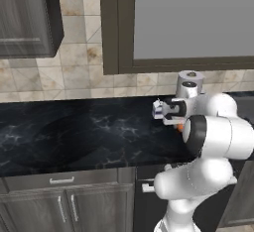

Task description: Gather the eggs and milk located in the vicinity of the sink area and place them right next to the bowl.

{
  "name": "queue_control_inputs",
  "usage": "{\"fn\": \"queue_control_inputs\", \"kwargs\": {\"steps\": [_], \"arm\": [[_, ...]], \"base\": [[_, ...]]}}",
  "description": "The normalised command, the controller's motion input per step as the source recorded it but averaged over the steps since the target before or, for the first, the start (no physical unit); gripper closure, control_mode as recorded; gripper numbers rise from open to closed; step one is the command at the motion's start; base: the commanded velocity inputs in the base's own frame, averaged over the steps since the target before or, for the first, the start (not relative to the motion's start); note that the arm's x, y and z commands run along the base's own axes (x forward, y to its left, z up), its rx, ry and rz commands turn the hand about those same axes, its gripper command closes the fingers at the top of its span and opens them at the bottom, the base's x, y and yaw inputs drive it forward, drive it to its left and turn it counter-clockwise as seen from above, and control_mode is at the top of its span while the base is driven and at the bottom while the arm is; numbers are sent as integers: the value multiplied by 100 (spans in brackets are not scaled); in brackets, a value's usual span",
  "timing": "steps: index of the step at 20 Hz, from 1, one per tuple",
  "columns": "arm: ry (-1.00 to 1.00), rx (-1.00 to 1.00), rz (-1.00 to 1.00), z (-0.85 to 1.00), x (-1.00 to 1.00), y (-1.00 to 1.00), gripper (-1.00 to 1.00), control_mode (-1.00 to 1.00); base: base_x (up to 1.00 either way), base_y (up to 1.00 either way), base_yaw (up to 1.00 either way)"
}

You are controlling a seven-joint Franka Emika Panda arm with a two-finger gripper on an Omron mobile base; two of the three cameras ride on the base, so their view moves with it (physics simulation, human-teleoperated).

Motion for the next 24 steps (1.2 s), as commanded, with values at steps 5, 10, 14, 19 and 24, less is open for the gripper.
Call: {"fn": "queue_control_inputs", "kwargs": {"steps": [5,10,14,19,24], "arm": [[-6,0,-18,86,-82,0,100,-100],[0,-2,-15,89,-87,0,100,-100],[0,-1,-17,79,-79,0,100,-100],[-16,0,-1,58,-69,0,100,-100],[-15,0,1,47,-50,0,100,-100]], "base": [[0,0,0],[0,0,0],[0,0,0],[0,0,0],[0,0,0]]}}
